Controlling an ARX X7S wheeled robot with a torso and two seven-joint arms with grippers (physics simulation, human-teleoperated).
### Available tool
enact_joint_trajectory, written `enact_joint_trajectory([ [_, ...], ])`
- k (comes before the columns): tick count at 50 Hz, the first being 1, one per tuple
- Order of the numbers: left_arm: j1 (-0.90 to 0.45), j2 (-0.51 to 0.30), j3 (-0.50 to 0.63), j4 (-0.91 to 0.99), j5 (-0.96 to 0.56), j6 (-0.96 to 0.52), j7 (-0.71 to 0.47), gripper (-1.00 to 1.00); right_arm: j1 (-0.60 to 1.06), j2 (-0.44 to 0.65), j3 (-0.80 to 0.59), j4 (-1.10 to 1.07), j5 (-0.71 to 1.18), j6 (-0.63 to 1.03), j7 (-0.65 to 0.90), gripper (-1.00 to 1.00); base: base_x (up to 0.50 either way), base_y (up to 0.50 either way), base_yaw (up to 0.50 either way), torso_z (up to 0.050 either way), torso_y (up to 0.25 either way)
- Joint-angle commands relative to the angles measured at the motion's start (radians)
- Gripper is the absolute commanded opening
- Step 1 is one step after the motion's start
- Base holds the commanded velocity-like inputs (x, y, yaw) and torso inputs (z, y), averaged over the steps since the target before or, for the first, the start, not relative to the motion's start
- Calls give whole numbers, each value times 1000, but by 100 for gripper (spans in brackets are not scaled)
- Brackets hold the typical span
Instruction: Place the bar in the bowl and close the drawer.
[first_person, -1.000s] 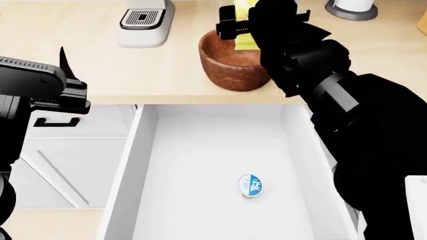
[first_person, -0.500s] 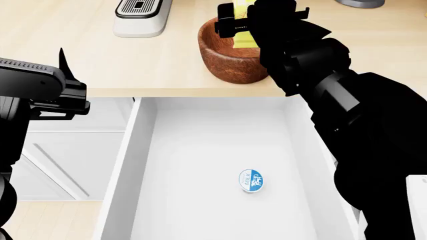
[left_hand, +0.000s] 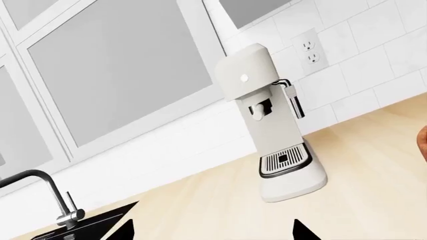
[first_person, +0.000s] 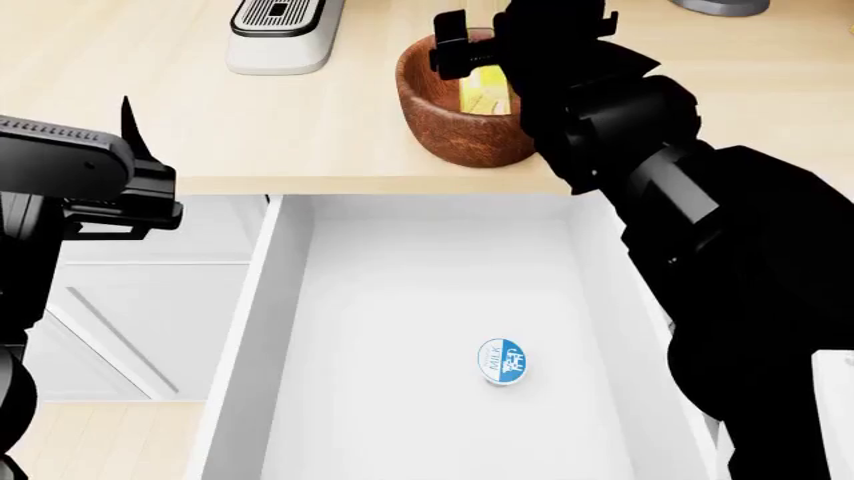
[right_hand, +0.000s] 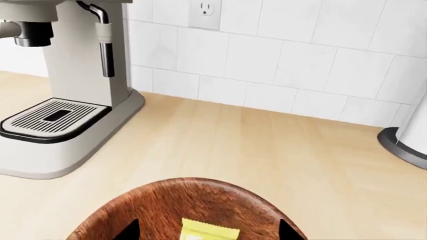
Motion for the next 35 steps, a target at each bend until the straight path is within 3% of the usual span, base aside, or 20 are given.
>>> enact_joint_trajectory([
  [1, 7, -2, -1, 1, 0, 4, -3, 100, -3, 0, 2, 0, -11, -2, 1, 100, 0, 0, 0, 0, 0],
  [16, 18, -1, -8, 7, -8, 25, 4, 100, 9, 0, 6, 4, -28, -10, -3, 100, 0, 0, 0, 0, 8],
  [35, 5, 1, -4, 5, -20, 26, 10, 100, 43, 0, 10, 1, -13, -15, -20, 100, 0, 0, 0, -3, 250],
])
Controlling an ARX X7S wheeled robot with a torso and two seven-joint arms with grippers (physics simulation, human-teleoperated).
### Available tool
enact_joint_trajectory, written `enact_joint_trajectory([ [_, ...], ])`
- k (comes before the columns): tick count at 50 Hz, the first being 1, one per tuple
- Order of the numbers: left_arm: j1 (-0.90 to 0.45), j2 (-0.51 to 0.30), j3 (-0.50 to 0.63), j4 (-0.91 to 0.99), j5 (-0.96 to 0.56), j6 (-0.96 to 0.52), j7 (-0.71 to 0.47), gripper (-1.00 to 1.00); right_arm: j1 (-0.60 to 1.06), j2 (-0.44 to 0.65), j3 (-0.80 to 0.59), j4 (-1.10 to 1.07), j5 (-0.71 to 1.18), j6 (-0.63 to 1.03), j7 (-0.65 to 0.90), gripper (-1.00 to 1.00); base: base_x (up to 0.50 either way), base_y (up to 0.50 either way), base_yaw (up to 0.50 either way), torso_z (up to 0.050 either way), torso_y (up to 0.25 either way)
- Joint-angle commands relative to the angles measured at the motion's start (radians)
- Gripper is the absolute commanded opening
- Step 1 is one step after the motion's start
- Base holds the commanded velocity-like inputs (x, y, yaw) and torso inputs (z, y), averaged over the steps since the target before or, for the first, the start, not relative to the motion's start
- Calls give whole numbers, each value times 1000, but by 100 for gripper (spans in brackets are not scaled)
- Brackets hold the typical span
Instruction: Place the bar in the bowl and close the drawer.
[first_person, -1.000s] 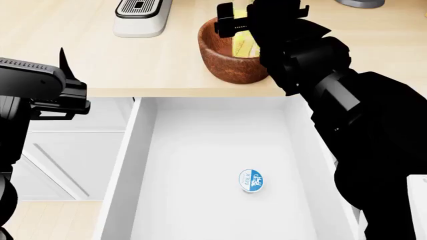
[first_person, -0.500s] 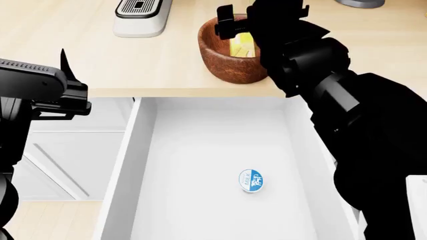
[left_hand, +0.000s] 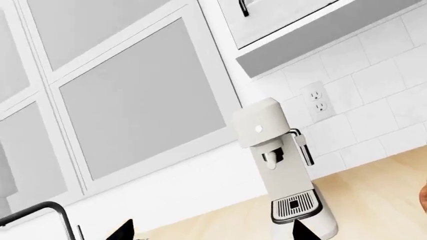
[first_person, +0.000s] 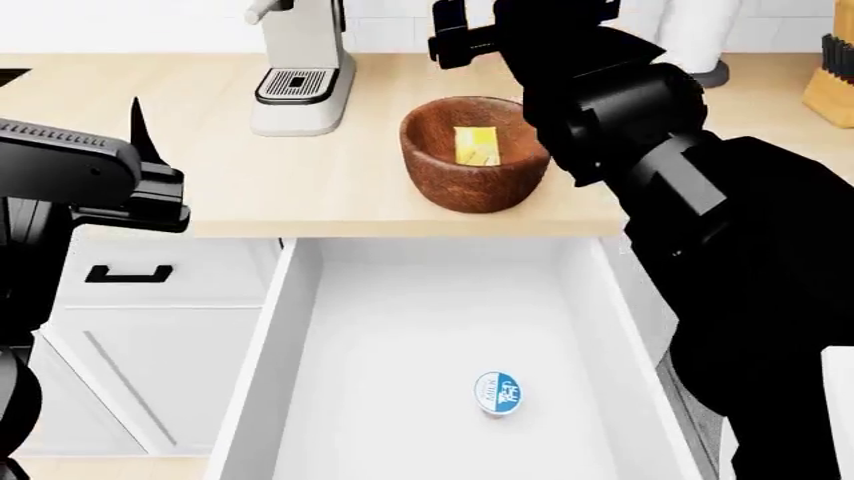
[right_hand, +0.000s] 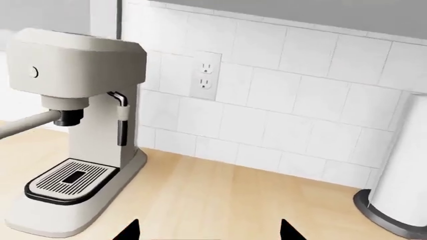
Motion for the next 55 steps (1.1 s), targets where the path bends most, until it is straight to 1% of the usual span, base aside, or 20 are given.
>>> enact_joint_trajectory([
  [1, -7, -2, -4, 7, -8, -6, 7, 100, 25, 0, 2, 1, 17, -10, -1, 100, 0, 0, 0, -3, 250],
  [13, -6, 0, -5, 9, -10, -6, 3, 100, 65, 0, -3, -13, 33, -74, 1, 100, 0, 0, 0, -3, 250],
  [17, -3, 3, 2, 0, -7, 6, -3, 100, 81, 0, -17, -21, -20, -110, -10, 100, 0, 0, 0, -3, 250],
  [21, 1, 8, 9, -13, -2, 23, -11, 100, 96, 0, -6, -20, -29, -133, -5, 100, 0, 0, 0, -3, 250],
  [22, 5, 10, 8, -14, -2, 28, -12, 100, 98, 27, -2, -74, -24, -130, 15, 100, 0, 0, 0, -3, 250],
  [25, 12, 11, 6, -15, -1, 37, -14, 100, 101, 223, -9, -474, -19, -100, 212, 100, 0, 0, 0, -4, 250],
  [27, 6, 12, 4, -15, -2, 34, -14, 100, 104, 304, -9, -641, -9, -82, 292, 100, 0, 0, 0, -4, 250],
  [33, -24, 14, 12, -13, -6, 19, -14, 100, 106, 466, 9, -980, 8, -80, 476, 100, 0, 0, 0, -2, 100],
  [39, -33, 14, 10, -7, -11, 10, -11, 100, 63, 584, 37, -1207, 26, -127, 590, 100, 0, 0, 0, 0, 0],
  [44, -37, 10, 4, 0, -14, 0, -9, 100, 43, 670, 28, -1361, 3, -133, 672, 100, 0, 0, 0, 0, 0],
  [49, -37, 11, 10, -9, -12, 11, -13, 100, 69, 724, 12, -1452, 6, -74, 788, 100, 0, 0, 0, 0, 0],
  [55, -33, 13, 10, -15, -12, 20, -15, 100, 67, 761, 11, -1519, 22, -61, 826, 100, -222, 59, 0, 0, 0],
])
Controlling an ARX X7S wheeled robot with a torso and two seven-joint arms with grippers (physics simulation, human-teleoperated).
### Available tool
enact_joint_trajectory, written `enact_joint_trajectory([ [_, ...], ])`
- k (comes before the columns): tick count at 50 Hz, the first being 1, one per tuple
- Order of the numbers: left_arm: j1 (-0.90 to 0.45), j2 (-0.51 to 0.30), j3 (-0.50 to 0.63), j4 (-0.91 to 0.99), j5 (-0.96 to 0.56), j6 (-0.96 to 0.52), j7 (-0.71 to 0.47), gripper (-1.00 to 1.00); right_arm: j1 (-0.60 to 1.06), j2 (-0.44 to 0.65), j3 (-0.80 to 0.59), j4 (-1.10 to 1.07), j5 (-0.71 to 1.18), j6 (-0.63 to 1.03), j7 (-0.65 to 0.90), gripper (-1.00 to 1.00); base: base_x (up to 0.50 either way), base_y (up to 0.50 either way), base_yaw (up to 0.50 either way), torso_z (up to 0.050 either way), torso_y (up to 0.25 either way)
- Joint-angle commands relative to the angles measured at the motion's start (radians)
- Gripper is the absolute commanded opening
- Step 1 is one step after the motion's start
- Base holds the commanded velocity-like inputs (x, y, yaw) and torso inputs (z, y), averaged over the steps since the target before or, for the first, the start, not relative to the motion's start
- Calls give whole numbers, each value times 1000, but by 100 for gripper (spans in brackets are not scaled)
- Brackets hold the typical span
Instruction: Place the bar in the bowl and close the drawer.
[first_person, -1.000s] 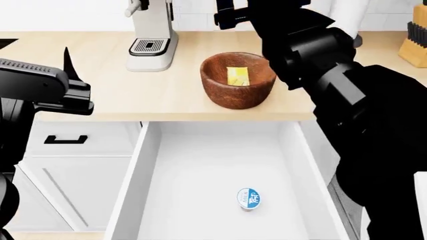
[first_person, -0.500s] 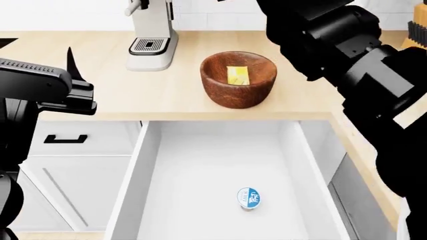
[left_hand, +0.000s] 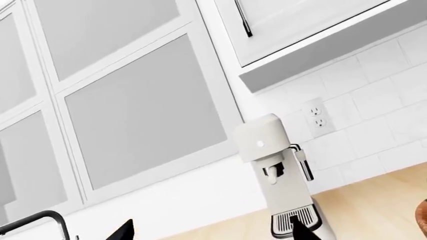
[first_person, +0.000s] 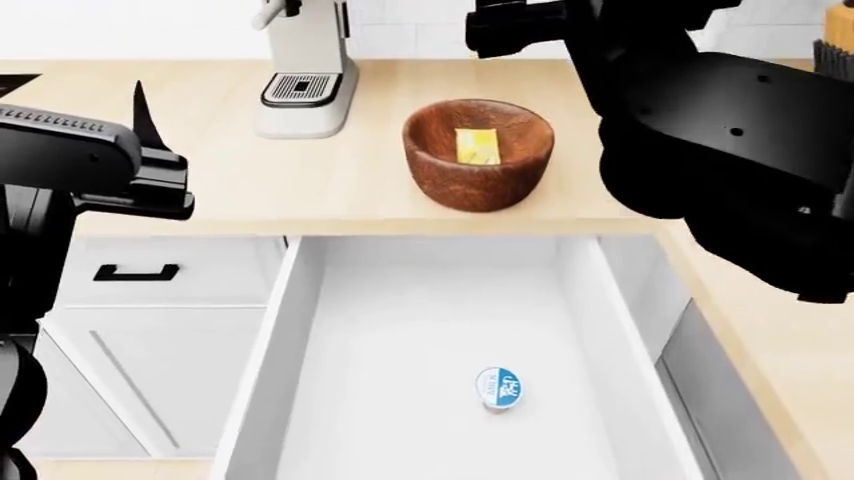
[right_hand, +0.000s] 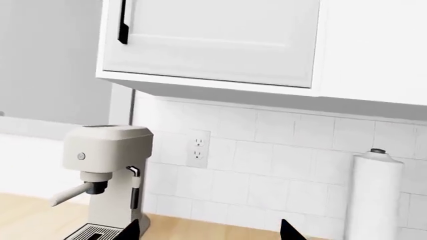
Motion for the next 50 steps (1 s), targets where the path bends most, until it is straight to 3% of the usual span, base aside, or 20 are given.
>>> enact_joint_trajectory([
  [1, -3, 1, 0, -5, 2, 6, -3, 100, -4, 124, -1, -230, 14, 22, 147, 100, -304, 79, 0, 0, 0],
  [16, -17, -2, 0, 0, -3, -9, -3, 100, 13, 160, 16, -262, -8, 18, 131, 100, -251, 151, 0, 0, 0],
  [50, -3, -6, 17, -10, 1, 11, -18, 100, -13, 181, 40, -273, -46, -18, 119, 100, 58, 436, 0, 0, 0],
])
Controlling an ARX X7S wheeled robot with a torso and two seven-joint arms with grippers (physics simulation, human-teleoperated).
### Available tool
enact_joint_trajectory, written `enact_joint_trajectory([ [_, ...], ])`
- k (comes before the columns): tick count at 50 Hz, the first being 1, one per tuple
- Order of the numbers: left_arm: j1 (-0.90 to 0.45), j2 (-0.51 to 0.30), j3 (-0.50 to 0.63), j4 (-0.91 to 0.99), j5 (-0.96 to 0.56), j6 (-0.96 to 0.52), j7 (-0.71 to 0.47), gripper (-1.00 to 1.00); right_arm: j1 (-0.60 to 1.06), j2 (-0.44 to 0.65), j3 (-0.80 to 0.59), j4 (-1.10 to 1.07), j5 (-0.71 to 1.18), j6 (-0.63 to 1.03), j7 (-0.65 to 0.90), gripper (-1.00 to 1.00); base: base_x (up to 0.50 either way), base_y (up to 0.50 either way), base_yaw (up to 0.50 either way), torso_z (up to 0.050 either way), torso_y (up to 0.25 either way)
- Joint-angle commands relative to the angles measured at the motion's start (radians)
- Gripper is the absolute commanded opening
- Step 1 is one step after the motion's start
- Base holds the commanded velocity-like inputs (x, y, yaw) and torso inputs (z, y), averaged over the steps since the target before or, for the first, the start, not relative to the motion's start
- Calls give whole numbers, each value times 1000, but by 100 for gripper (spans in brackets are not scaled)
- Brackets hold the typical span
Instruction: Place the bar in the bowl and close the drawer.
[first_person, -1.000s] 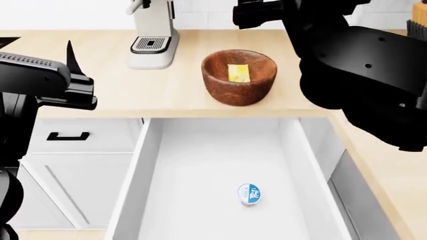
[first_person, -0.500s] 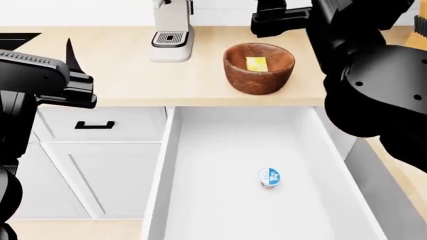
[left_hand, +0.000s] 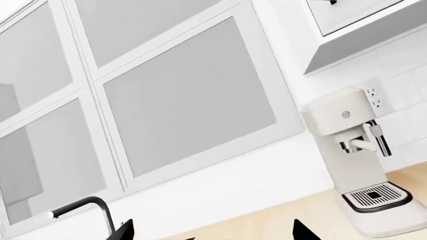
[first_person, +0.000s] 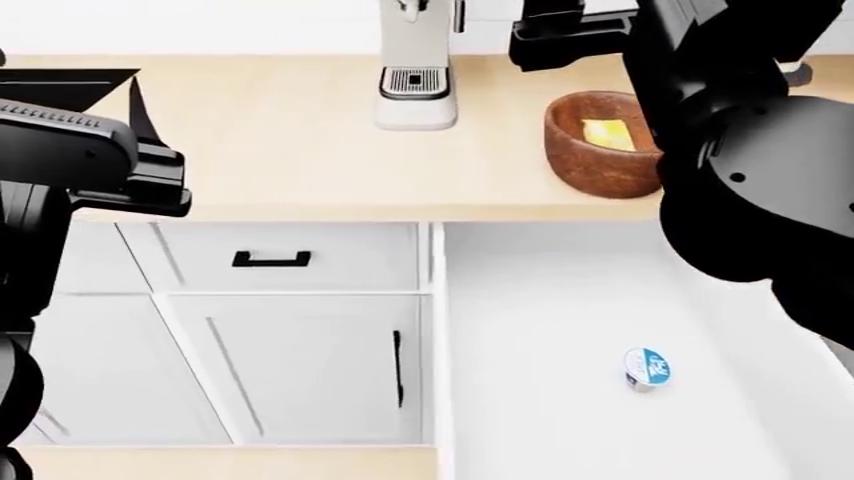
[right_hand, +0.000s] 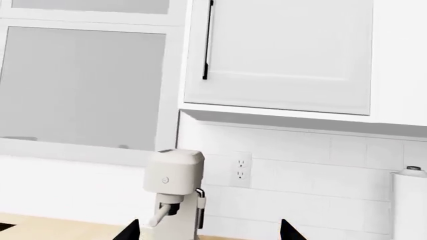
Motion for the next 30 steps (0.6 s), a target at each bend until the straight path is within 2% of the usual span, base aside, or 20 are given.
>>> enact_joint_trajectory([
  [1, 10, 3, 14, -16, 6, 24, -10, 100, -7, 8, 6, -8, -3, -5, 2, 100, 83, 469, 0, 0, 0],
  [19, 2, -5, -3, 9, -7, -3, -3, 100, 14, 6, 18, -9, 8, 18, -1, 100, 95, 467, 0, 0, 0],
  [30, -139, -3, 92, -55, -7, -8, 4, 100, 19, 27, 24, -25, 14, 28, 3, 100, 102, 466, 0, 0, 1],
])
